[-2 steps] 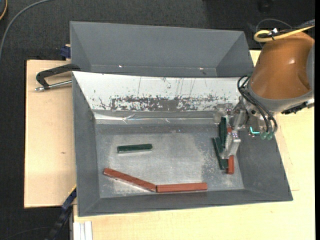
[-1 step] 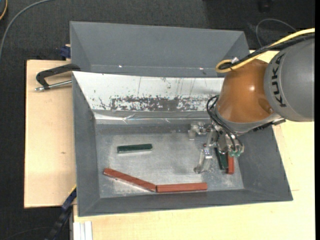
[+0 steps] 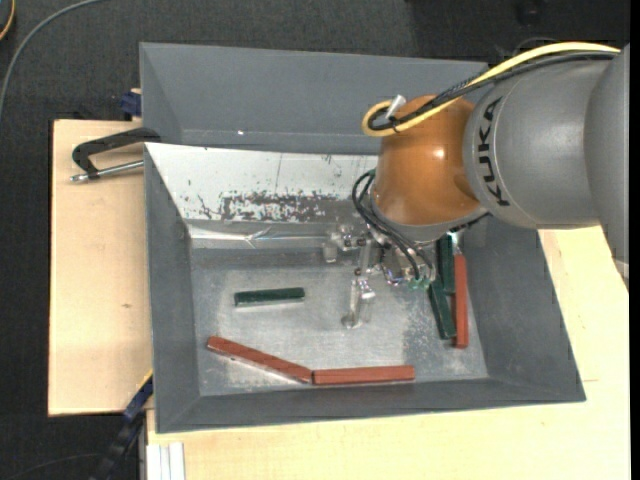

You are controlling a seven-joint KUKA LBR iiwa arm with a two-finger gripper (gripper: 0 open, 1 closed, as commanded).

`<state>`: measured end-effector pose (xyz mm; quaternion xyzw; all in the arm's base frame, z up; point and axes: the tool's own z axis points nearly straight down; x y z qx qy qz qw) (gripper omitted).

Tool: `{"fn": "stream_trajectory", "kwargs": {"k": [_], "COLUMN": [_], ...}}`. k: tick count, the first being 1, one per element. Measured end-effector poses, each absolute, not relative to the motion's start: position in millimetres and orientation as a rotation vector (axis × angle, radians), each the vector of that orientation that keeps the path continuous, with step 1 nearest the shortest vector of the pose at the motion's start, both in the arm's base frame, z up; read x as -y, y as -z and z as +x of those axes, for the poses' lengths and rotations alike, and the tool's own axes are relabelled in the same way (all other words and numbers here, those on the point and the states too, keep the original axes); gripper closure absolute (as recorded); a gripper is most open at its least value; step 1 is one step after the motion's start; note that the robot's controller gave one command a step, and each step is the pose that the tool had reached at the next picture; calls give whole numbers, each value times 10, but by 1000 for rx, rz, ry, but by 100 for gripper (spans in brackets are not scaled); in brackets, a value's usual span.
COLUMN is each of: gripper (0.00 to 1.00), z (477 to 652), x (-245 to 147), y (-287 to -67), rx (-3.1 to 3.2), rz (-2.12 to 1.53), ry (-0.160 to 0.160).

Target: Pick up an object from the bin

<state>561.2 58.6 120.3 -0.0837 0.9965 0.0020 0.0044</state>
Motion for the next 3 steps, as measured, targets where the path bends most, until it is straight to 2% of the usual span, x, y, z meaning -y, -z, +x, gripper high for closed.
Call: {"fn": "stream_trajectory", "kwargs": {"k": [1,2,3], "gripper": [0,100,100], "z": [5961,5964,5791], "x": [-1141,-1113,-1157], "y": [-689,-711,-2892], "rx": [-3111,-3112,-3092], "rz": [-388,-382,-452], "ry": [-6,-3,-2]}}
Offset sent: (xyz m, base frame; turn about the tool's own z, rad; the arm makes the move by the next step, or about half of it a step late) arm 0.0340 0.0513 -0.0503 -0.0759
